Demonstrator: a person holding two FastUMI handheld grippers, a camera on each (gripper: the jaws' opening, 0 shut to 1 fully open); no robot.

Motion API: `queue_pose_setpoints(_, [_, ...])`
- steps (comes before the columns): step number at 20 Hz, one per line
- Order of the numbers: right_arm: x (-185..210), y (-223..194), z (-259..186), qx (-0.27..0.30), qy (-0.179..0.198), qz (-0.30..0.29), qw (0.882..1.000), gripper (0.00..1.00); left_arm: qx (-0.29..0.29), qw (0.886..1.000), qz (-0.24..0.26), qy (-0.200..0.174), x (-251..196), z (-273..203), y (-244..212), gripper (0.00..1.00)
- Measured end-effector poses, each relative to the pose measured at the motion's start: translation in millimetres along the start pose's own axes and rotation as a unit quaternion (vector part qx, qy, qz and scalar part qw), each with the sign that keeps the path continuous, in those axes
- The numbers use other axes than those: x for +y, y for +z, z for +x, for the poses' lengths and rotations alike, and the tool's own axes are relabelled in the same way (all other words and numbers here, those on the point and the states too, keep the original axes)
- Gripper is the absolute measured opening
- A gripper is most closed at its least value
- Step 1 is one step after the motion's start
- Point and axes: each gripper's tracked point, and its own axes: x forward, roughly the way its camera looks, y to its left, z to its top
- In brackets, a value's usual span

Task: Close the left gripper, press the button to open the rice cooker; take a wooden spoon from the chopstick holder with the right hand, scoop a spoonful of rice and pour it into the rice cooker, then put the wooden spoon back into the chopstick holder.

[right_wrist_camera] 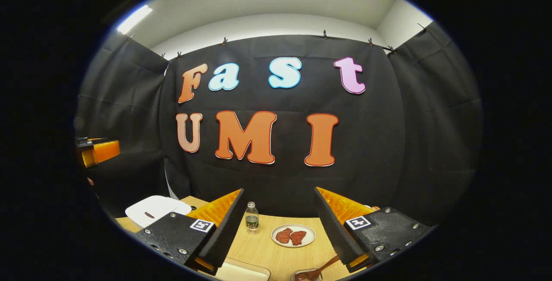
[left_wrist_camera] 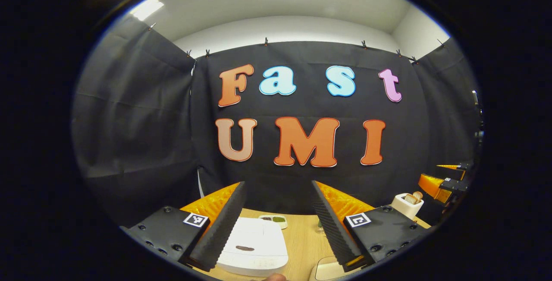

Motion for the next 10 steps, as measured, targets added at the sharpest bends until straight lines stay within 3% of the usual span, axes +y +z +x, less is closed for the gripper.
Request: queue_pose_setpoints(10, [1,-6,5,0.006,0.003,-0.008,1.0,0.95,0.028,0.999,0.022,0.033,21,0,-16,1.0])
